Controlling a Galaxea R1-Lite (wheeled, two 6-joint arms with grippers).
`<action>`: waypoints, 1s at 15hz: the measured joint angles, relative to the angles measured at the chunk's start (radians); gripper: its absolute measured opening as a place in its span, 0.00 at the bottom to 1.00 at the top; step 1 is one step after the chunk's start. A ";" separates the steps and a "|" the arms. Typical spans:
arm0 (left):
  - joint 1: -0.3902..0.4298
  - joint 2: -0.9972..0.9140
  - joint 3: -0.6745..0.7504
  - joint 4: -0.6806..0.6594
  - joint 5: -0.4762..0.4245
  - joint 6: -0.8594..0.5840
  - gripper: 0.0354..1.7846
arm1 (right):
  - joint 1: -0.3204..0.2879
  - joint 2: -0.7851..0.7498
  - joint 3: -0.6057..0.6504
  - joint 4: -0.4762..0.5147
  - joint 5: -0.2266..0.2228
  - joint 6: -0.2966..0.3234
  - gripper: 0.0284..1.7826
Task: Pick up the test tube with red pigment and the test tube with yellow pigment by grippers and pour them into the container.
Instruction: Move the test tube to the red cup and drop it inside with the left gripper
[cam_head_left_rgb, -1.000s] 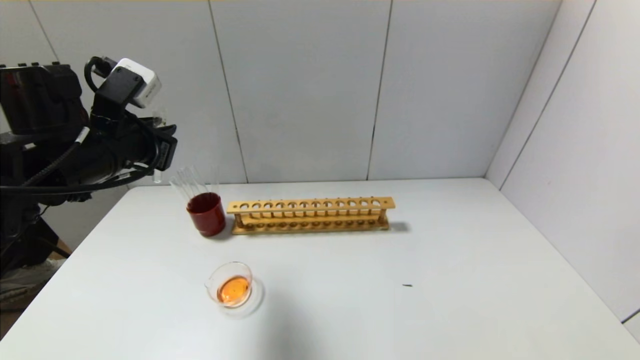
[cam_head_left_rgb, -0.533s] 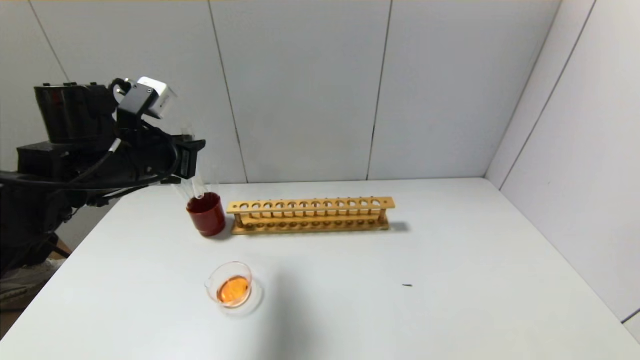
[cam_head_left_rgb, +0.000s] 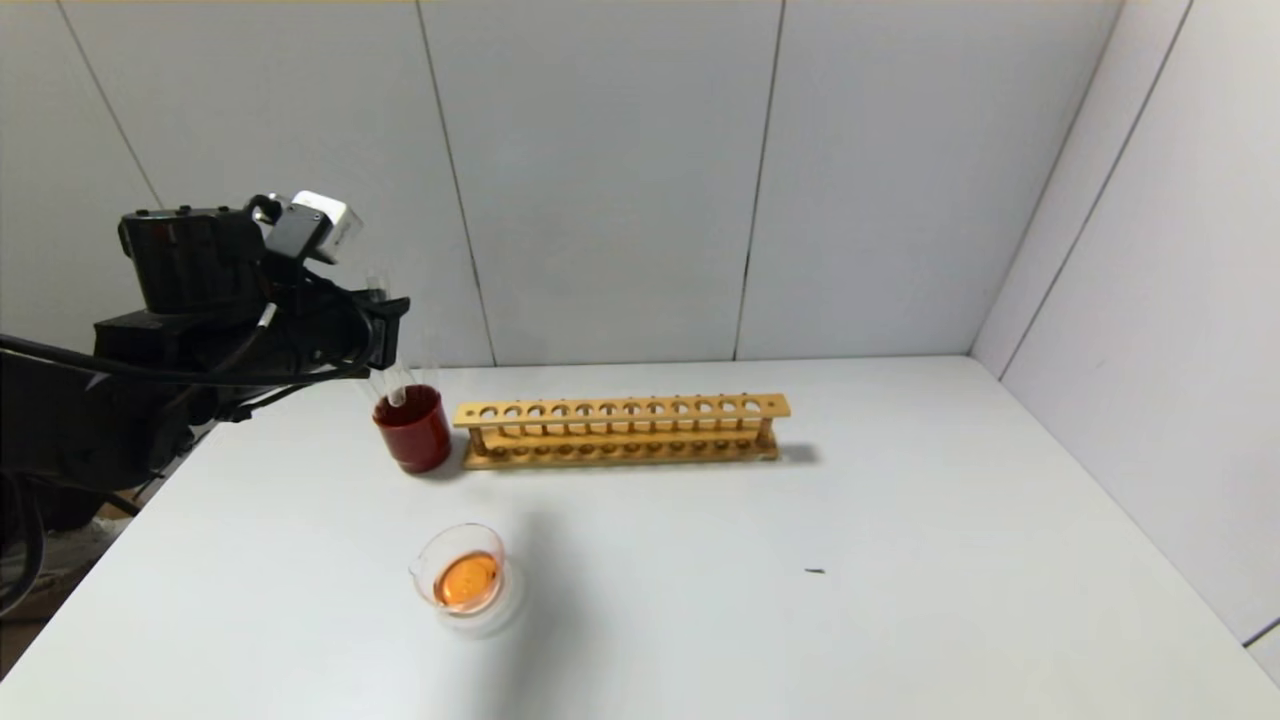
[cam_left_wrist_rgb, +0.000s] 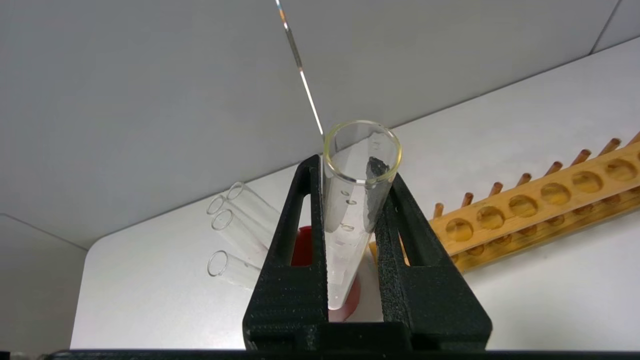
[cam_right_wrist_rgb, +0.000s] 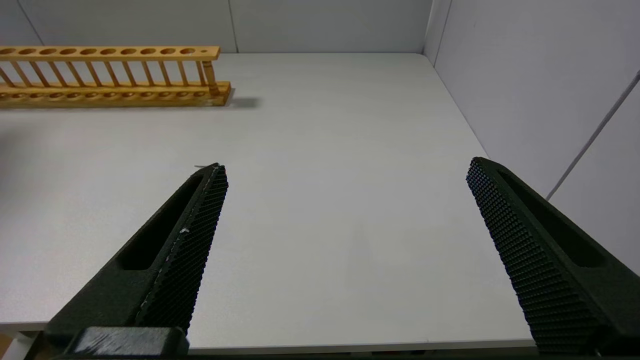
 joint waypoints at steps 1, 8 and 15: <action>0.006 0.009 0.002 0.000 -0.001 0.000 0.17 | 0.000 0.000 0.000 0.000 0.000 0.000 0.98; 0.039 0.129 0.001 -0.121 -0.016 -0.003 0.17 | 0.000 0.000 0.000 0.000 0.000 0.000 0.98; 0.095 0.257 0.019 -0.224 -0.095 -0.007 0.17 | 0.000 0.000 0.000 0.000 0.000 0.000 0.98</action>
